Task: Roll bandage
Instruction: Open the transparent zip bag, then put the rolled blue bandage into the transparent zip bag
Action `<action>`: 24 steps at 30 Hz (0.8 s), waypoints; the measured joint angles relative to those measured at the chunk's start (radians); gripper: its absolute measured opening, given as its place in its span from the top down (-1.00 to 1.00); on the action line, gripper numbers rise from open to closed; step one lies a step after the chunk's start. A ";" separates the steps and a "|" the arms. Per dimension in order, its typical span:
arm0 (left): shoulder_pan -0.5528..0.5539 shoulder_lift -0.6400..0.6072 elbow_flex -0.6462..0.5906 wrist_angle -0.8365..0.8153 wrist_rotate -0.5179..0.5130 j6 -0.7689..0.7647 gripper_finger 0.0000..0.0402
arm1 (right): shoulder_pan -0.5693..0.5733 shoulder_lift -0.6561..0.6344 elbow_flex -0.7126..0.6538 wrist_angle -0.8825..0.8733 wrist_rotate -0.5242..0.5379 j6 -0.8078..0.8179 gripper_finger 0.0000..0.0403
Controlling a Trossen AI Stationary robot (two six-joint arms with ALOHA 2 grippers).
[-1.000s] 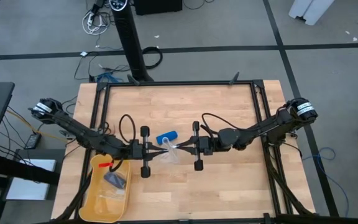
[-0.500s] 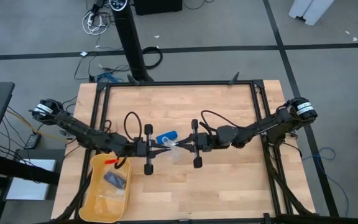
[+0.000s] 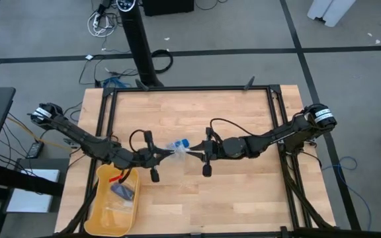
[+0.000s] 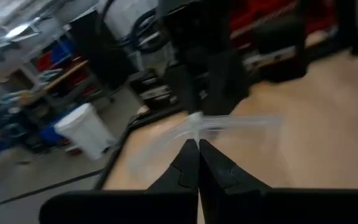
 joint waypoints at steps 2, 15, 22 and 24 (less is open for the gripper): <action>-0.018 -0.013 0.000 -0.038 -0.063 0.023 1.00 | 0.003 0.000 0.000 -0.039 0.004 0.016 0.70; -0.077 -0.044 0.000 -0.243 -0.281 0.019 1.00 | 0.042 0.000 0.000 -0.142 0.066 0.016 0.36; -0.078 -0.044 0.000 -0.300 -0.368 0.020 1.00 | 0.060 0.000 0.000 -0.256 0.143 0.040 0.20; -0.078 -0.044 0.000 -0.303 -0.393 0.035 1.00 | 0.066 0.000 -0.001 -0.260 0.143 0.041 0.16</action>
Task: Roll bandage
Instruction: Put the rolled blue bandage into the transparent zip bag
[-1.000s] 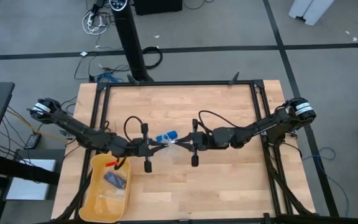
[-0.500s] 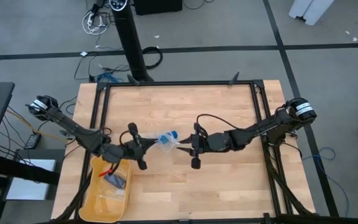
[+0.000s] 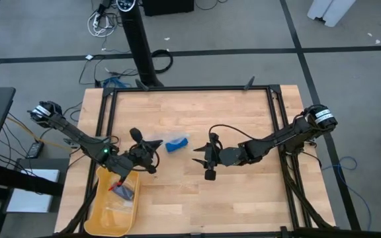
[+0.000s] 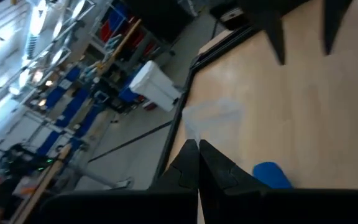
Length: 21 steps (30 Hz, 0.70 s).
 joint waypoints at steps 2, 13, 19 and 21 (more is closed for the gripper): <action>0.000 0.000 0.000 0.001 -0.028 0.029 1.00 | 0.005 0.000 0.000 0.003 0.000 -0.013 0.13; 0.001 0.000 0.000 -0.022 -0.182 0.135 1.00 | -0.101 0.000 0.000 0.061 -0.234 -0.084 0.09; 0.001 0.001 0.000 -0.240 -0.164 -0.133 1.00 | -0.149 0.053 0.023 0.043 -0.300 -0.109 0.01; 0.001 0.001 0.000 -0.327 -0.163 -0.241 1.00 | -0.160 0.119 0.082 0.005 -0.317 -0.123 -0.03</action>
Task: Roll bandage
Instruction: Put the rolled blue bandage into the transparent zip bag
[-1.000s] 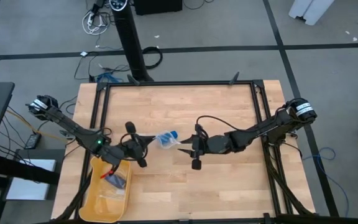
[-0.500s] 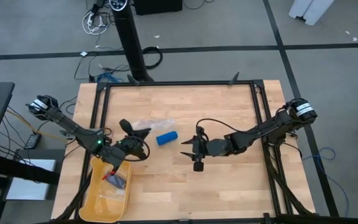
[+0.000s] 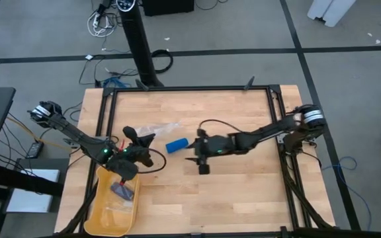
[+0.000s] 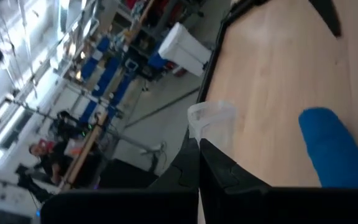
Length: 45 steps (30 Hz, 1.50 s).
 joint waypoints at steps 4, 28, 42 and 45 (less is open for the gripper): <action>0.000 0.000 0.000 -0.079 0.007 -0.103 1.00 | -0.013 0.144 0.160 -0.156 0.019 -0.083 -0.10; -0.005 0.000 -0.001 -0.091 0.063 -0.142 1.00 | -0.133 0.532 0.597 -0.517 0.031 -0.274 -0.19; -0.005 -0.002 -0.001 -0.108 0.167 -0.232 1.00 | 0.038 0.353 0.589 -0.686 0.212 -0.165 0.68; -0.005 -0.003 -0.001 -0.083 0.227 -0.248 1.00 | 0.091 0.293 0.588 -0.697 0.346 -0.177 0.71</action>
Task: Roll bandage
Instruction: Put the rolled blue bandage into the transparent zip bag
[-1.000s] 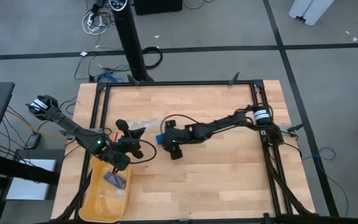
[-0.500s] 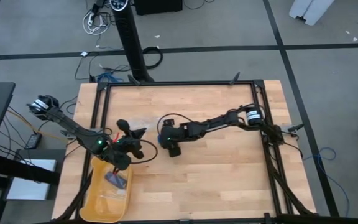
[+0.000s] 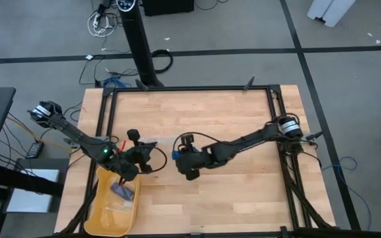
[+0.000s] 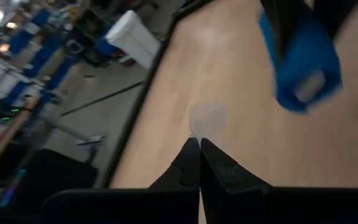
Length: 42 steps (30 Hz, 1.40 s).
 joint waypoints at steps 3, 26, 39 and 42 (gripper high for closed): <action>0.000 0.000 0.000 0.045 0.044 0.000 1.00 | 0.020 -0.054 0.001 0.015 0.084 0.008 0.71; 0.002 0.000 0.000 0.296 0.080 0.030 1.00 | -0.050 -0.068 -0.023 0.074 0.043 0.005 0.71; 0.027 0.026 0.001 0.350 0.183 0.035 1.00 | -0.098 -0.067 -0.023 0.096 -0.051 0.075 0.71; 0.037 0.035 0.001 0.349 0.177 0.034 1.00 | -0.092 -0.067 -0.023 0.099 -0.130 0.035 0.71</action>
